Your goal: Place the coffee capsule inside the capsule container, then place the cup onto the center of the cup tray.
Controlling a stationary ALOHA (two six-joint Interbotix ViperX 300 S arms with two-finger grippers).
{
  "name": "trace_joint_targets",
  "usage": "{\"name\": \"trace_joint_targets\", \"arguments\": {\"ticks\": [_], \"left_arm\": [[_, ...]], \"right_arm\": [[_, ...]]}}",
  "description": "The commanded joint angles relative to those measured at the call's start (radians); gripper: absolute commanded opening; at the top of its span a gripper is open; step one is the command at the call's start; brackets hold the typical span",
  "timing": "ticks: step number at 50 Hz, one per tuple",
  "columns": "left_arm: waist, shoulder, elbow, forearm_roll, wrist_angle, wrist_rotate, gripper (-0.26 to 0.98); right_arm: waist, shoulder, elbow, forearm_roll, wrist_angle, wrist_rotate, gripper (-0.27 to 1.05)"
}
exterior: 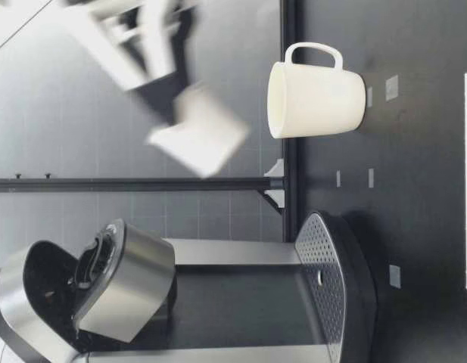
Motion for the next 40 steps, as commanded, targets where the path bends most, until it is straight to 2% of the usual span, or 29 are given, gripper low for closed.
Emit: {"name": "trace_joint_targets", "arguments": {"ticks": [1, 7, 19, 28, 40], "left_arm": [[0.000, -0.040, 0.002, 0.006, -0.084, -0.040, 0.06], [0.000, -0.112, 0.049, 0.009, -0.172, -0.115, 0.06], [0.000, -0.213, 0.146, 0.012, -0.222, -0.192, 0.06], [0.000, -0.216, 0.164, 0.015, -0.232, -0.193, 0.06], [0.000, -0.218, 0.166, 0.017, -0.232, -0.193, 0.06]], "right_arm": [[-0.028, -0.032, -0.057, 0.000, -0.012, -0.041, 0.52], [-0.098, -0.049, -0.110, 0.000, -0.018, -0.138, 0.52], [-0.204, -0.026, -0.193, 0.002, -0.169, -0.259, 0.52], [-0.252, 0.034, -0.233, 0.002, -0.247, -0.282, 0.52], [-0.270, 0.121, -0.316, 0.002, -0.249, -0.322, 0.52]]}}
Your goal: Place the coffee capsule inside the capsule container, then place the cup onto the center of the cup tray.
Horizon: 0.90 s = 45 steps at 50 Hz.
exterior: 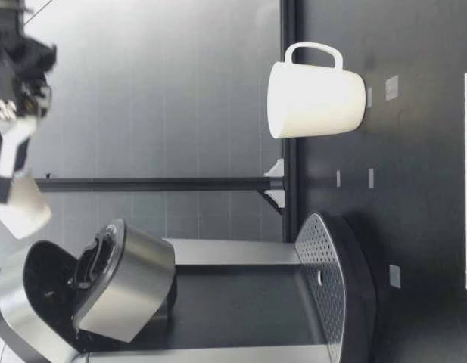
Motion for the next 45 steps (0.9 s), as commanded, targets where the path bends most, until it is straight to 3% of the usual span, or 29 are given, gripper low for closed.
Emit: {"name": "trace_joint_targets", "arguments": {"ticks": [1, 45], "left_arm": [[0.000, 0.003, -0.012, 0.005, -0.005, -0.002, 0.06], [0.000, 0.005, -0.012, 0.005, -0.005, 0.000, 0.06]], "right_arm": [[-0.008, 0.011, -0.048, 0.002, -0.011, -0.012, 0.52], [-0.028, 0.107, -0.158, 0.002, 0.109, -0.049, 0.52]]}}
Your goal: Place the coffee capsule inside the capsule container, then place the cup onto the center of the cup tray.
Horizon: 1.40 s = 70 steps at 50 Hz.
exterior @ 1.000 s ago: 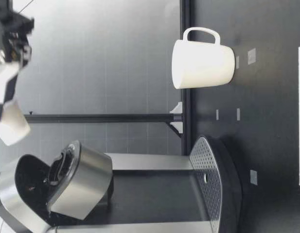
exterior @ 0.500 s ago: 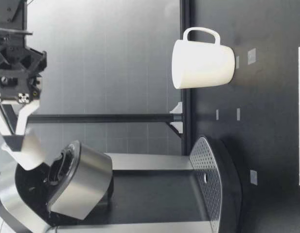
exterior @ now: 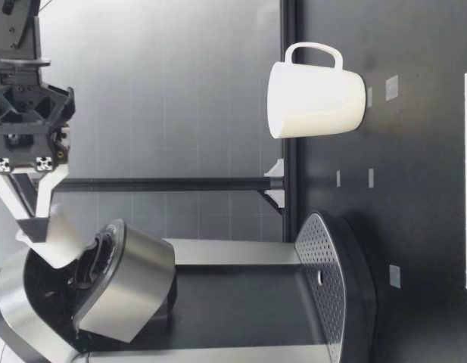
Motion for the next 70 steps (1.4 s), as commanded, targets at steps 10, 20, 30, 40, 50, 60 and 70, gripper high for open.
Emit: {"name": "trace_joint_targets", "arguments": {"ticks": [10, 20, 30, 40, 50, 60, 70], "left_arm": [[0.000, 0.006, -0.012, 0.005, -0.003, -0.002, 0.06], [-0.002, 0.006, -0.009, 0.005, 0.000, 0.000, 0.06], [0.000, 0.005, 0.000, 0.005, 0.003, -0.002, 0.06], [0.000, 0.005, 0.000, 0.005, 0.003, -0.002, 0.06], [0.000, 0.005, -0.002, 0.005, 0.003, -0.002, 0.06], [0.000, 0.005, -0.005, 0.005, 0.003, -0.002, 0.06], [0.000, 0.005, -0.005, 0.005, 0.003, 0.000, 0.06]], "right_arm": [[-0.006, 0.009, -0.046, 0.002, 0.023, 0.000, 0.52], [-0.008, 0.018, -0.058, 0.002, 0.044, -0.002, 0.52], [-0.006, 0.028, -0.075, 0.000, 0.058, -0.002, 0.52], [-0.006, 0.034, -0.087, 0.000, 0.091, -0.002, 0.52], [-0.008, 0.037, -0.106, 0.000, 0.110, 0.002, 0.59], [-0.006, 0.052, -0.126, -0.002, 0.140, -0.012, 0.81], [-0.005, 0.044, -0.126, -0.002, 0.137, -0.021, 0.81]]}}
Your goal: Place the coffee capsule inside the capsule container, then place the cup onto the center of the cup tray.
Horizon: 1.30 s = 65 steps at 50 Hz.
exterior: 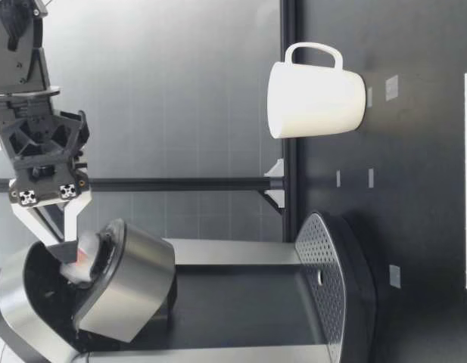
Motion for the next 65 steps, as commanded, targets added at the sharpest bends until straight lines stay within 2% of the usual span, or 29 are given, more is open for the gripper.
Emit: {"name": "trace_joint_targets", "arguments": {"ticks": [1, 10, 18, 34, 37, 42, 52, 56, 65], "left_arm": [[0.002, 0.005, -0.018, 0.005, -0.003, 0.000, 0.06], [0.002, 0.005, -0.015, 0.009, 0.006, 0.000, 0.06], [0.002, 0.005, -0.025, 0.032, 0.055, 0.000, 0.06], [0.005, 0.043, -0.064, 0.167, 0.261, -0.020, 0.06], [0.020, 0.060, -0.069, 0.199, 0.295, -0.038, 0.06], [0.074, 0.097, -0.074, 0.239, 0.302, -0.097, 0.06], [0.195, 0.186, -0.080, 0.258, 0.198, -0.175, 0.06], [0.227, 0.221, -0.086, 0.256, 0.152, -0.190, 0.06], [0.233, 0.267, -0.112, 0.258, 0.091, -0.219, 0.06]], "right_arm": [[-0.005, -0.028, -0.028, -0.002, -0.008, -0.002, 0.81], [0.006, -0.057, -0.012, -0.002, -0.021, -0.002, 0.81], [0.038, -0.160, 0.071, 0.003, -0.044, 0.009, 0.81], [0.123, -0.360, 0.290, 0.031, -0.121, 0.114, 0.79], [0.133, -0.380, 0.327, 0.029, -0.156, 0.130, 0.79], [0.147, -0.408, 0.400, 0.029, -0.215, 0.158, 0.74], [0.158, -0.456, 0.500, 0.028, -0.322, 0.206, 0.53], [0.158, -0.472, 0.518, 0.026, -0.345, 0.207, 0.49], [0.158, -0.491, 0.529, 0.025, -0.348, 0.202, 0.48]]}}
